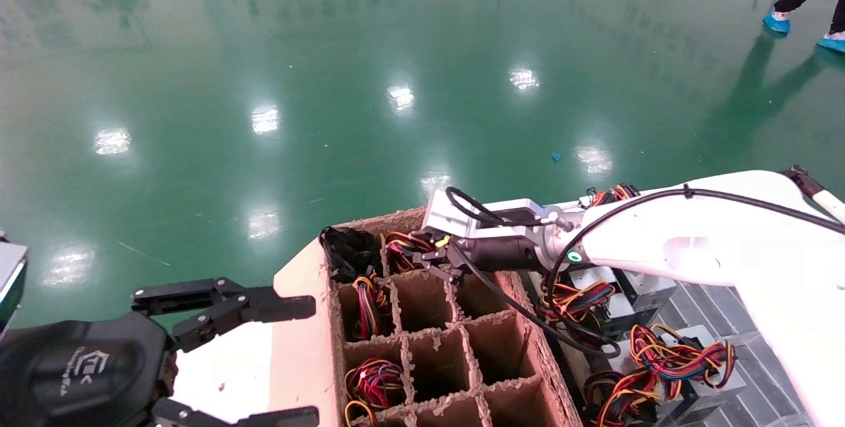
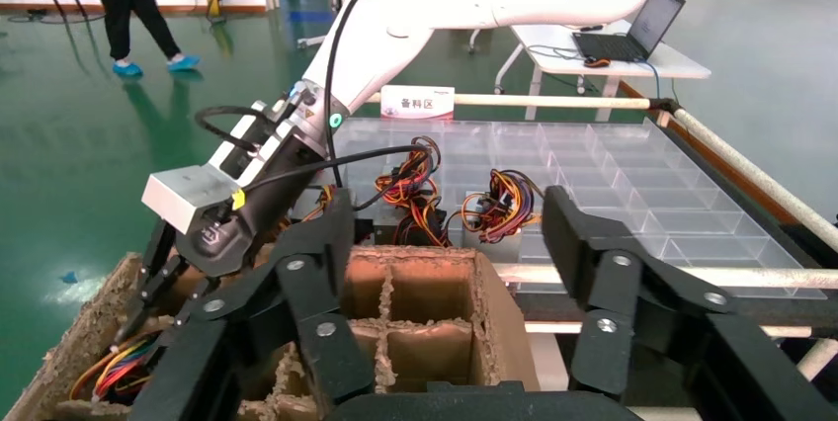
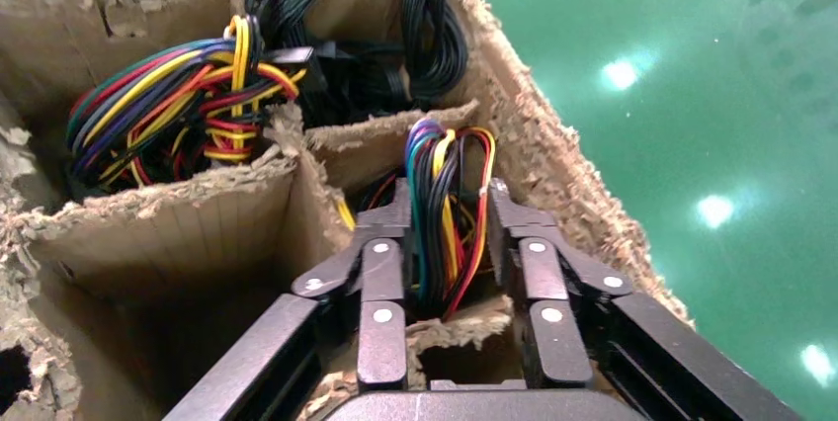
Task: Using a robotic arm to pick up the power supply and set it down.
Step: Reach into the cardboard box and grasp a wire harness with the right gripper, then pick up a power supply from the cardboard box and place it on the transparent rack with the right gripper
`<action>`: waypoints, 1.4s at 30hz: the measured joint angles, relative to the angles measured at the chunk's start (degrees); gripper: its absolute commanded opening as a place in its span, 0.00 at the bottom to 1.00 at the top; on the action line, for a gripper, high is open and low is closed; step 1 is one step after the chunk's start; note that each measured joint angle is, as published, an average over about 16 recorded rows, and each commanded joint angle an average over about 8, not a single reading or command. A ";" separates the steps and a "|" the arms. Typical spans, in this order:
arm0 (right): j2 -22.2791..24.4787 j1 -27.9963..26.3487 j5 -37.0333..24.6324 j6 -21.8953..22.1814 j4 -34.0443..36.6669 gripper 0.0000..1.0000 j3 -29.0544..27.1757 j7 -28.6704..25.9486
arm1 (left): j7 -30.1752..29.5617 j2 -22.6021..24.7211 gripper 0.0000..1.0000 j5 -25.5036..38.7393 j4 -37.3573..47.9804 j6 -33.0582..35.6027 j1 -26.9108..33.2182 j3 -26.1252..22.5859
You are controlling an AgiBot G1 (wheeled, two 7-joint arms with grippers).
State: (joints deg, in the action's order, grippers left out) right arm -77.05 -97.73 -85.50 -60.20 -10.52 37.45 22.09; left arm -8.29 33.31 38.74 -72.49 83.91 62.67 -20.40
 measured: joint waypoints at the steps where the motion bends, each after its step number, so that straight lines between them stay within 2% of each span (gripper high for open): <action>1: -0.02 -0.01 0.07 0.05 0.15 0.00 0.05 -0.02 | 0.00 0.00 1.00 0.00 0.00 0.00 0.00 0.00; 13: 0.32 -0.95 1.90 -1.42 1.03 0.00 -0.05 -0.12 | 0.00 0.00 1.00 -0.01 0.00 0.00 0.00 -0.01; 26: 2.70 -4.18 5.96 -5.69 -0.10 0.00 -2.37 1.04 | 0.01 -0.01 1.00 -0.01 0.00 -0.01 0.00 -0.02; 35: 6.49 -6.76 9.70 -9.68 -4.73 0.00 -4.97 1.68 | 0.01 -0.01 1.00 -0.01 0.00 -0.01 0.01 -0.02; 42: 11.97 -8.54 12.15 -13.04 -11.72 0.00 -6.84 -1.17 | 0.01 -0.01 1.00 -0.02 0.00 -0.01 0.01 -0.03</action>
State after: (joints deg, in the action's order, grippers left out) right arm -65.08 -106.27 -73.35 -73.24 -22.25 30.60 20.92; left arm -8.28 33.30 38.72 -72.49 83.90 62.68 -20.42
